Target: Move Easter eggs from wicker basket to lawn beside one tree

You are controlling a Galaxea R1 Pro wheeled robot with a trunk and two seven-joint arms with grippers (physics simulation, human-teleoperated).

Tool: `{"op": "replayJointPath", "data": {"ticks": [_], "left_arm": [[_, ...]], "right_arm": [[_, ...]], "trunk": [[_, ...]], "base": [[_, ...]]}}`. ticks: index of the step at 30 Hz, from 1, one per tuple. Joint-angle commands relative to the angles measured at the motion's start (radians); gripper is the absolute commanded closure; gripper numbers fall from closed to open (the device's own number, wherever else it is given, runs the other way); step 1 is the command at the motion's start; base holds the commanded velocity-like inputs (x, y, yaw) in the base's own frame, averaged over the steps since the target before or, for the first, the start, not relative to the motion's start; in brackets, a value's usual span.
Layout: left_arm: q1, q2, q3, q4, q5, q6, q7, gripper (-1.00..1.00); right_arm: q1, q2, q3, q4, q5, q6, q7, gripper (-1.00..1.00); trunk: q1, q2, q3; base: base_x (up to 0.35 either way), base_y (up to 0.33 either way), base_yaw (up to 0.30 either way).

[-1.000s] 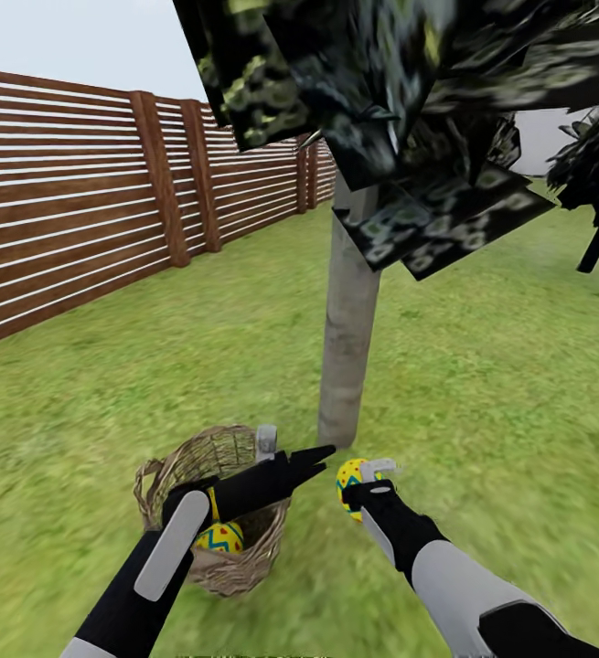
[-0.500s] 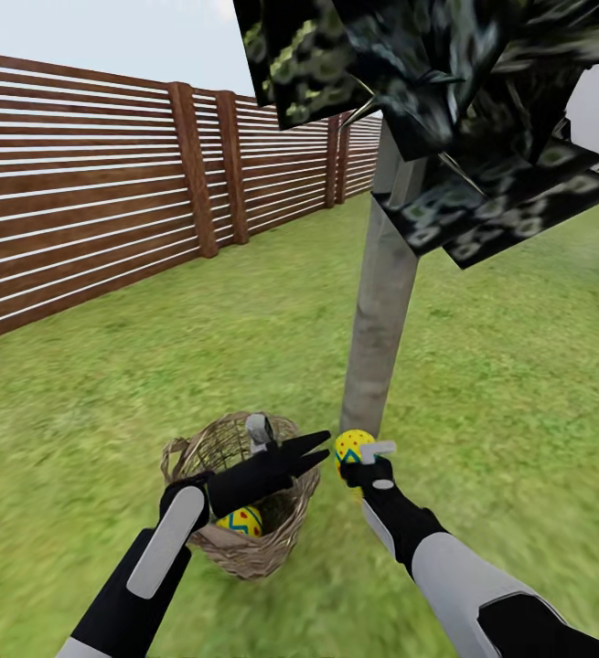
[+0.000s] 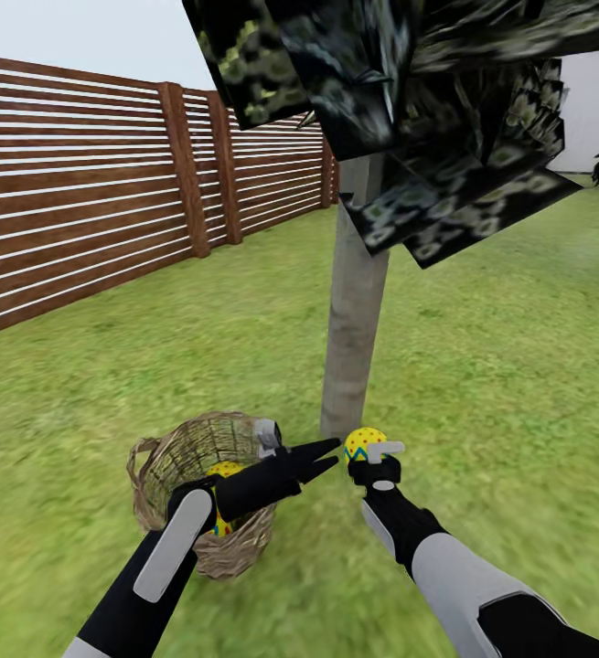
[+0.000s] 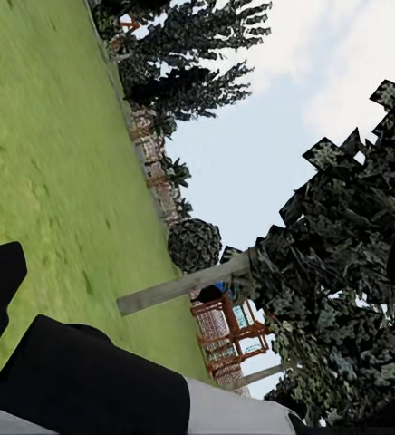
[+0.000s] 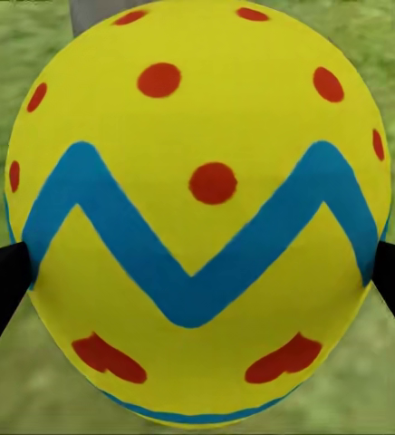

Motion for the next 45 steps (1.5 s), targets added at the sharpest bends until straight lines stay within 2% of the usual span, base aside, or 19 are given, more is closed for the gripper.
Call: {"op": "replayJointPath", "data": {"ticks": [1,7,9,11,12,13,15,19,22,24,26,30,33,37,39,42,45], "left_arm": [[0.000,0.000,0.000,0.000,0.003,0.006,0.000,-1.00],[0.004,0.000,-0.001,0.000,0.004,0.005,0.000,-1.00],[0.004,-0.001,-0.001,-0.001,0.004,0.006,0.000,-1.00],[0.004,-0.001,-0.001,-0.001,0.004,0.006,0.000,-1.00],[0.004,-0.010,-0.005,-0.001,0.004,0.006,0.000,-1.00],[0.004,-0.019,-0.059,-0.006,0.005,0.006,0.000,-1.00],[0.004,-0.021,-0.096,-0.010,0.006,0.006,0.000,-1.00],[0.004,-0.027,-0.103,-0.009,0.006,0.004,0.001,-1.00],[0.004,-0.030,-0.136,-0.009,0.006,0.004,0.001,-1.00],[0.004,-0.030,-0.143,-0.011,0.006,0.004,0.001,-1.00],[0.004,-0.030,-0.144,-0.013,0.006,0.004,0.001,-1.00],[0.005,-0.029,-0.144,-0.015,0.006,0.005,0.000,-1.00],[0.004,-0.021,-0.132,-0.016,0.006,0.007,-0.002,-1.00],[0.005,-0.011,-0.018,-0.031,0.007,0.016,-0.010,-1.00],[0.005,0.015,0.007,-0.041,0.013,0.019,-0.012,-1.00],[0.005,0.048,0.028,-0.047,0.078,0.019,-0.013,-1.00],[0.005,0.066,0.032,-0.058,0.100,0.020,-0.014,-1.00]], "right_arm": [[0.000,0.002,0.008,0.000,-0.002,0.004,-0.006,1.00],[-0.001,0.002,0.009,-0.001,-0.002,0.007,0.003,1.00],[0.000,0.004,0.010,-0.001,-0.003,0.012,0.002,1.00],[-0.001,0.001,0.013,-0.001,-0.003,0.085,-0.001,1.00],[-0.007,0.000,0.013,-0.002,0.001,0.176,-0.002,1.00],[-0.050,0.005,0.012,0.040,-0.002,0.210,-0.004,1.00],[-0.108,0.003,0.012,0.144,0.002,0.209,-0.004,1.00],[-0.112,0.006,0.018,0.156,0.002,0.158,-0.003,1.00],[-0.113,0.006,0.022,0.157,0.002,0.140,-0.003,1.00],[-0.113,0.008,0.033,0.158,0.001,0.137,-0.002,1.00],[-0.112,0.008,0.050,0.158,0.001,0.126,0.000,1.00],[-0.112,0.008,0.056,0.158,0.000,0.116,0.002,1.00],[-0.112,0.009,0.056,0.158,0.000,0.114,0.002,1.00],[-0.112,0.009,0.056,0.158,0.000,0.114,0.003,1.00],[-0.112,0.009,0.056,0.158,0.000,0.109,0.003,1.00],[-0.112,0.008,0.056,0.158,-0.001,0.094,0.004,1.00],[-0.111,0.008,0.056,0.158,0.000,0.091,0.004,1.00]], "trunk": [[0.000,0.000,-0.001],[0.000,0.000,-0.001],[0.007,-0.014,-0.007],[0.015,-0.028,-0.013],[0.019,-0.035,-0.016],[0.023,-0.042,-0.020],[0.030,-0.056,-0.026],[0.046,-0.084,-0.038],[0.057,-0.105,-0.048],[0.065,-0.118,-0.054],[0.065,-0.119,-0.062],[0.067,-0.120,-0.077],[0.069,-0.121,-0.089],[0.070,-0.121,-0.104],[0.071,-0.122,-0.112],[0.073,-0.123,-0.124],[0.074,-0.123,-0.135]], "base": [[0.000,-0.174,0.000],[0.000,-0.023,0.000],[0.000,0.000,0.000],[0.000,0.000,0.000],[0.000,0.000,0.000],[0.000,0.000,0.000],[0.000,0.000,0.000],[0.000,0.000,0.000],[0.000,0.000,0.000],[0.000,0.000,0.000],[0.000,0.000,0.000],[0.000,0.000,0.000],[0.000,0.000,0.000],[0.000,0.000,0.000],[0.000,0.000,0.000],[0.000,0.000,0.000],[0.000,0.000,0.000]]}}
